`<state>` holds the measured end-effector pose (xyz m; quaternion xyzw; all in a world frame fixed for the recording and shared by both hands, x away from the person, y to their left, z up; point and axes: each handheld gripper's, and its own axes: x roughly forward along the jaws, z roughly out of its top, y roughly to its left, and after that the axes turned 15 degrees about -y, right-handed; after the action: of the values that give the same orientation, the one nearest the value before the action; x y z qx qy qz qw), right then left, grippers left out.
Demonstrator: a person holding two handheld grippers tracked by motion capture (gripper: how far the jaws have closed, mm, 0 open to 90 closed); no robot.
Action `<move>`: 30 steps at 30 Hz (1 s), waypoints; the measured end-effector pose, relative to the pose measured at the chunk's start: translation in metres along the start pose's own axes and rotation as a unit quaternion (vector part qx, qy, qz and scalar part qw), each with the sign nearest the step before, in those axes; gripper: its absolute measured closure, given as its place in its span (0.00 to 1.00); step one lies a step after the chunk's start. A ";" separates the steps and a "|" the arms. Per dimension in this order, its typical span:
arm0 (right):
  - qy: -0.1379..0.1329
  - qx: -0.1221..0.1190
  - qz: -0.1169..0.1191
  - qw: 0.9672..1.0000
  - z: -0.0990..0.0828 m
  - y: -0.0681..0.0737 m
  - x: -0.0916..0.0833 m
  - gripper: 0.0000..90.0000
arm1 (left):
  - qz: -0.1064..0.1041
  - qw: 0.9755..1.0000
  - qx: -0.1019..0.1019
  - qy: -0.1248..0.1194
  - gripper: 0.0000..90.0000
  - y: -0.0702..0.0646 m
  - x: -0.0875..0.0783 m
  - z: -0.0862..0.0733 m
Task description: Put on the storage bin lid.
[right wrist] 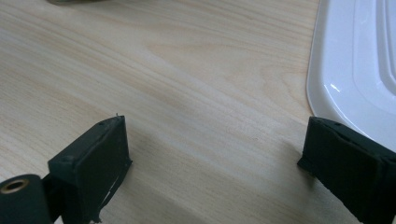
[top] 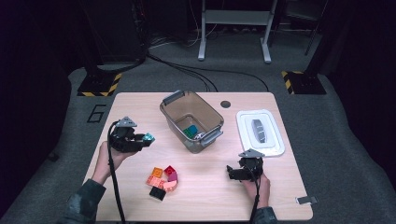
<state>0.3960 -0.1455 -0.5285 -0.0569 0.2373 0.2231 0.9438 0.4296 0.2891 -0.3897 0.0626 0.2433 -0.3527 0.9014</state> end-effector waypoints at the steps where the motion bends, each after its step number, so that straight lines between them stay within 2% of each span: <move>1: 0.000 0.000 0.000 1.000 0.000 0.000 0.000 0.07 | 0.002 1.000 0.003 -0.001 0.66 0.000 0.000 0.003; 9: 0.000 0.001 0.000 1.000 0.000 0.000 0.000 0.07 | -0.004 1.000 0.008 -0.004 0.66 0.000 0.007 0.026; 14: 0.000 0.000 0.000 1.000 0.000 0.000 0.000 0.07 | -0.006 1.000 0.025 -0.001 0.66 -0.004 0.014 0.040; 16: 0.001 0.002 0.000 1.000 0.000 0.000 0.000 0.07 | -0.008 1.000 0.027 -0.003 0.66 -0.006 0.017 0.046; 25: 0.001 0.002 0.000 1.000 0.000 0.000 0.000 0.07 | -0.026 0.999 0.041 0.006 0.66 -0.018 0.036 0.072; 30: 0.001 0.002 0.000 1.000 0.000 0.000 0.000 0.07 | -0.033 0.998 0.049 0.012 0.66 -0.027 0.048 0.081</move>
<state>0.3958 -0.1453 -0.5285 -0.0552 0.2384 0.2222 0.9438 0.4742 0.2167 -0.3404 0.1026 0.2383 -0.3928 0.8823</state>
